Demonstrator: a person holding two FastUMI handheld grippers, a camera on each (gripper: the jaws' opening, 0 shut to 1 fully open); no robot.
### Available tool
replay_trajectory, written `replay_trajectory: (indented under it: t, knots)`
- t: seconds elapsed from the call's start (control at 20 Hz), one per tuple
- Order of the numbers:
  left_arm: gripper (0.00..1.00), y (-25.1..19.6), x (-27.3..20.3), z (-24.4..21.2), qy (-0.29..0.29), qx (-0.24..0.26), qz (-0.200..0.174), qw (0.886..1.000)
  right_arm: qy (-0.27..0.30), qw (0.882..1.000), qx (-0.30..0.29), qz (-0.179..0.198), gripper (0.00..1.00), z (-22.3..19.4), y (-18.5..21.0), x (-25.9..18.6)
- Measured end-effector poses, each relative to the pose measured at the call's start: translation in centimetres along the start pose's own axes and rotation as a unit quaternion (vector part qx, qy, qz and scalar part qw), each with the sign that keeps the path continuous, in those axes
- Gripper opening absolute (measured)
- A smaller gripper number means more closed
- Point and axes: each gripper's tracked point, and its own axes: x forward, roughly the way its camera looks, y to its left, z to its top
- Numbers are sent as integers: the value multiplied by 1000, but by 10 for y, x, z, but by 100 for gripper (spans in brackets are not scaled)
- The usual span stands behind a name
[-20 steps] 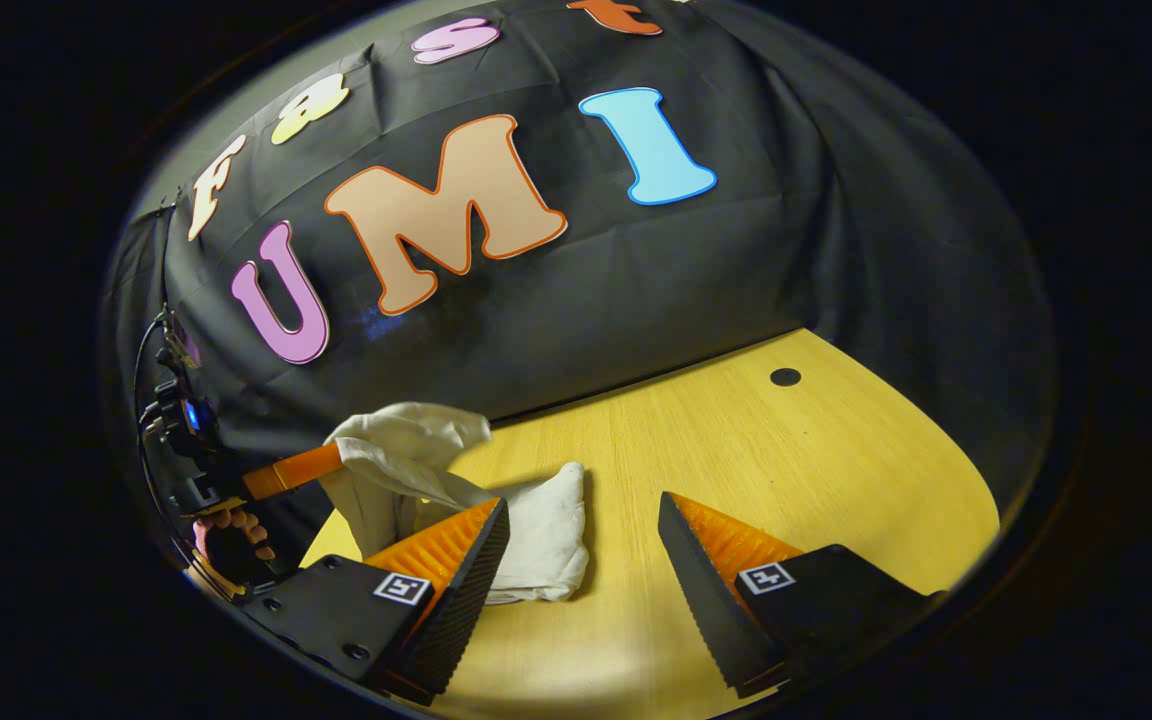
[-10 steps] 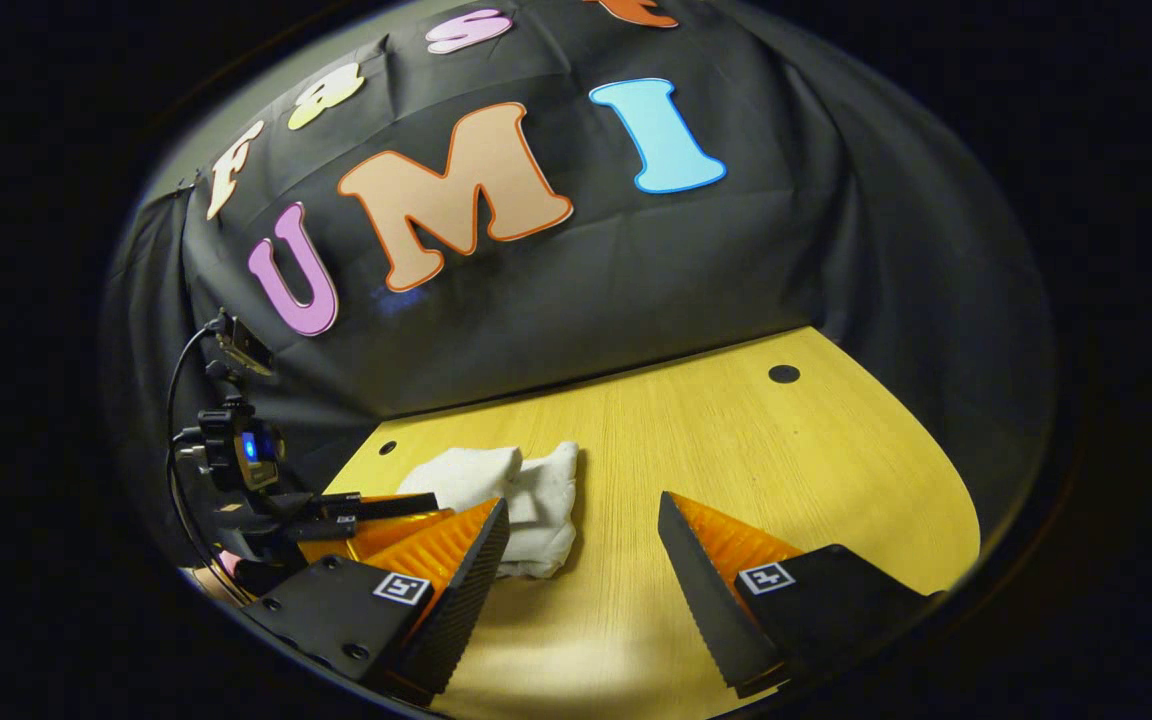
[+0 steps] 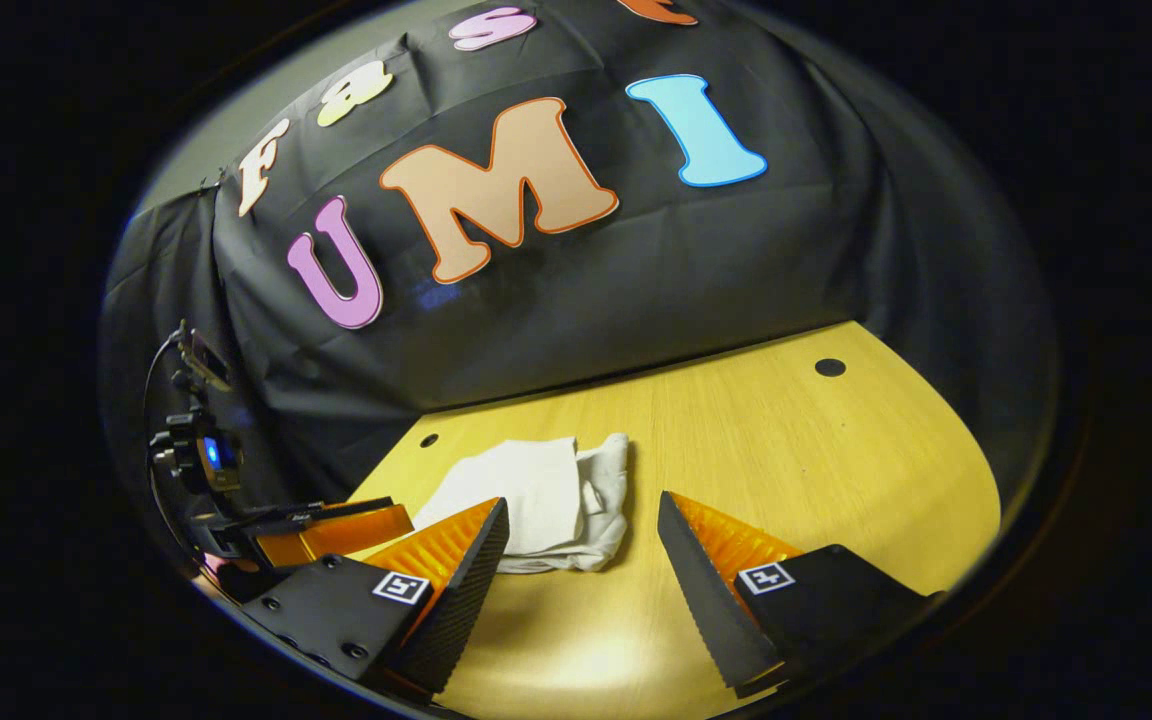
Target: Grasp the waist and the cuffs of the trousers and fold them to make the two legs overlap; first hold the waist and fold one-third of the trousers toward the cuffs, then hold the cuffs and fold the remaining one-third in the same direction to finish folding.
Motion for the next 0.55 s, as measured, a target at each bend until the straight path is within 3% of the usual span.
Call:
replay_trajectory:
  t: [0.15, 0.3, 0.55]
  knots:
    - [95, 21, -29, 0, -3, 9, 21, 1000, -20, 1000, 19, -10, 96, 7, 14, -7]
    - [95, 45, -61, -2, 6, 56, 32, 998, -41, 998, 20, -45, 96, 8, 21, -22]
    - [95, 69, -97, -13, 36, 101, 6, 994, -64, 993, 41, -85, 96, -3, 37, -58]
